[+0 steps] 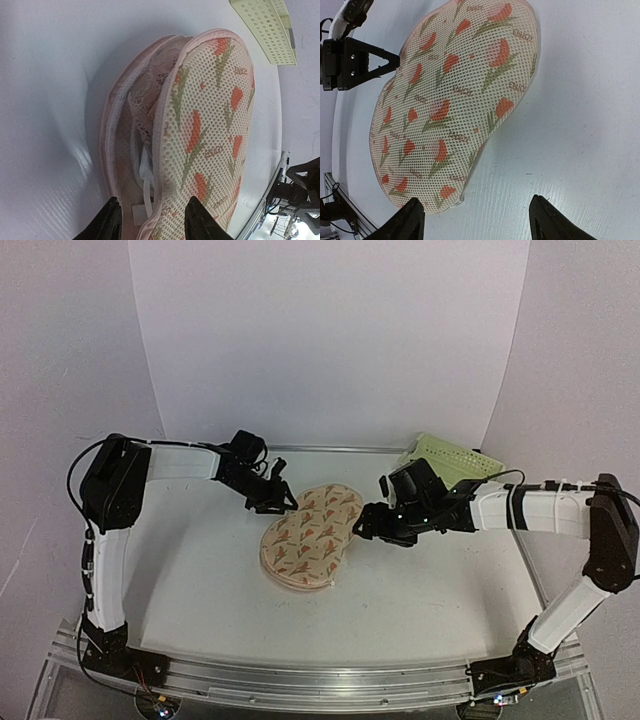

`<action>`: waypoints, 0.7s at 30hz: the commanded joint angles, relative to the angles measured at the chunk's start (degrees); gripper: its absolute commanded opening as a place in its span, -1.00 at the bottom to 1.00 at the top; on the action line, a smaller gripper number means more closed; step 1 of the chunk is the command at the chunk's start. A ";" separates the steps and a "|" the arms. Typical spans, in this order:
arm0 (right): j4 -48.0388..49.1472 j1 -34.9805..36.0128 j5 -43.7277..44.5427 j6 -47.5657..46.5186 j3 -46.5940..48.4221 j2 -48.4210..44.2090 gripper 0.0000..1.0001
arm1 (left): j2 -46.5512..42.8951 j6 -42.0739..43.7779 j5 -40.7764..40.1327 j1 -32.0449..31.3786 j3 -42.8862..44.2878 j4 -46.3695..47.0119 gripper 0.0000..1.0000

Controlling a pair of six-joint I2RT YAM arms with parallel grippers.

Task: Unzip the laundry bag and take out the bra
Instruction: Open the laundry bag at the center of the board.

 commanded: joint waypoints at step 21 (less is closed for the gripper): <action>1.73 -0.08 -1.17 -0.42 0.58 -1.73 0.47 | -0.88 -2.65 0.08 0.20 2.16 1.81 -1.00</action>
